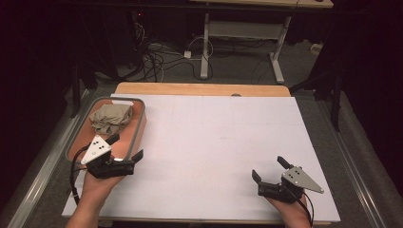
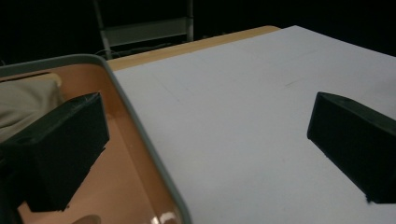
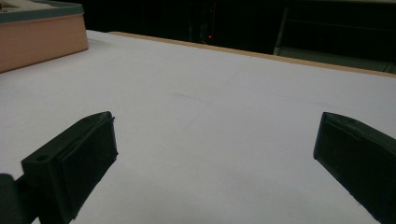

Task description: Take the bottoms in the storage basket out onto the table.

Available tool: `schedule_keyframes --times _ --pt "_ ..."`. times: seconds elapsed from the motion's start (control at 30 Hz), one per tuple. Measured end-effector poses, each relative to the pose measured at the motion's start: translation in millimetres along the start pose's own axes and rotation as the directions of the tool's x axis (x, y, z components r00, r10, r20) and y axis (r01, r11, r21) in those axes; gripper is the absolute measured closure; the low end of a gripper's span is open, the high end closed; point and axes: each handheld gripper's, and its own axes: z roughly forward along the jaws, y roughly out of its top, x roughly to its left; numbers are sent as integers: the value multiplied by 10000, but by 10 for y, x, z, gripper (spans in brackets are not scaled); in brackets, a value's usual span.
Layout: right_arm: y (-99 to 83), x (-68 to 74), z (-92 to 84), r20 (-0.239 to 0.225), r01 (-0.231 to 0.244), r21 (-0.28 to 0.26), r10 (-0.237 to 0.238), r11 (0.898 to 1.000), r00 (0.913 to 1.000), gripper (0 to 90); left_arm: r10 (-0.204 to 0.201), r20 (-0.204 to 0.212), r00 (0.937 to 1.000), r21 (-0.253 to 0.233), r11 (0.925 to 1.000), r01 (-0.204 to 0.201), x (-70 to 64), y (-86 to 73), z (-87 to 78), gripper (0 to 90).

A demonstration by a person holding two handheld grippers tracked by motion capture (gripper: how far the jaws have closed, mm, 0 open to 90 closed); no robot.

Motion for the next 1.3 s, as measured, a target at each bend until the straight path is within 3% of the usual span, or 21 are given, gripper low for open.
schedule_keyframes --times 0.47,0.7,1.07,1.3 --pt "-5 -18 -8 9 -89 -7 89 10000 10000 3 -370 -1144 9927 371 9984 415 452 -88 -203 0" --pt "-6 -34 -9 25 -111 -2 111 9999 9999 3 -552 -1360 9892 455 9970 619 584 -127 -266 0" --pt "-9 -81 -27 118 -189 0 189 9998 9998 3 -979 -1998 9749 564 9922 1112 870 -235 -415 0" --pt "-8 -69 -22 77 -164 -42 164 9999 9998 3 -1207 -1980 9727 332 9910 1298 898 -252 -420 0"
